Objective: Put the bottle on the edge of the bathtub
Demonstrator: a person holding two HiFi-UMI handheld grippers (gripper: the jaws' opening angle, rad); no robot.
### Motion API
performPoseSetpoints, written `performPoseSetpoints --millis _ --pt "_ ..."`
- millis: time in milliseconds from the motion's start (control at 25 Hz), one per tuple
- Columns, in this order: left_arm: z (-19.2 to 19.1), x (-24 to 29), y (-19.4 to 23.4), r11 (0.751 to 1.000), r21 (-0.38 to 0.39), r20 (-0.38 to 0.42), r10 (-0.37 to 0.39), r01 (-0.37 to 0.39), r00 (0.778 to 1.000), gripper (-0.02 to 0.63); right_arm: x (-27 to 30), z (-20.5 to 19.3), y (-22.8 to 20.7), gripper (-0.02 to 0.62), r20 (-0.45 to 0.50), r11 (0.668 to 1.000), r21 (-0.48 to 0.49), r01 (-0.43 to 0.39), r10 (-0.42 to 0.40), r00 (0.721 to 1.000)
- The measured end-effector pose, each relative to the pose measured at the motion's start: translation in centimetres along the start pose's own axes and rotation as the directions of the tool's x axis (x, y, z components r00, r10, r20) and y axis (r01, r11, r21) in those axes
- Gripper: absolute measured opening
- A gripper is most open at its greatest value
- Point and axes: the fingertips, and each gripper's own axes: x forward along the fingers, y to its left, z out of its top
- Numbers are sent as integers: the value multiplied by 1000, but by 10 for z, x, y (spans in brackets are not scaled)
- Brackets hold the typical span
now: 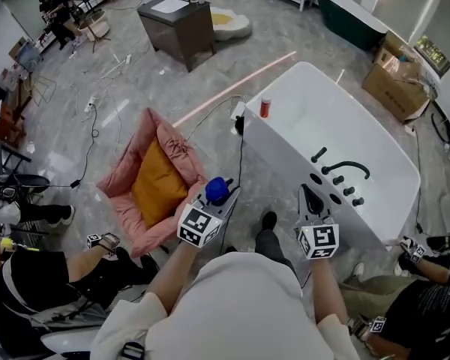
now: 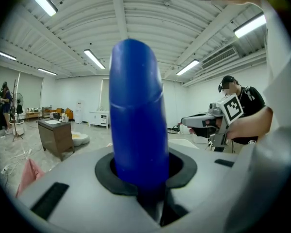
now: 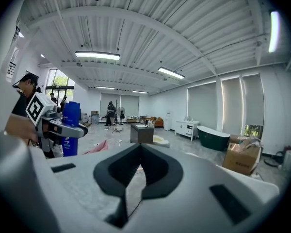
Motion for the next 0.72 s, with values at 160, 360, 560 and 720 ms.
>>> performPoseSetpoints --millis 160,360,560,720 --pt "6 30 22 999 -15 -7 30 -30 1000 89 38 4 -18 3 -14 999 -10 -36 36 999" --pt "15 81 42 998 -25 -9 61 -61 998 89 86 5 -56 3 -22 996 -23 -84 83 996" --pt "14 133 48 994 -41 -10 96 -97 995 89 119 -9 -97 3 -36 991 -35 -132 131 991" --pt "20 169 57 992 -46 -18 115 -116 993 89 146 -10 -129 3 -42 987 -31 -155 153 987"
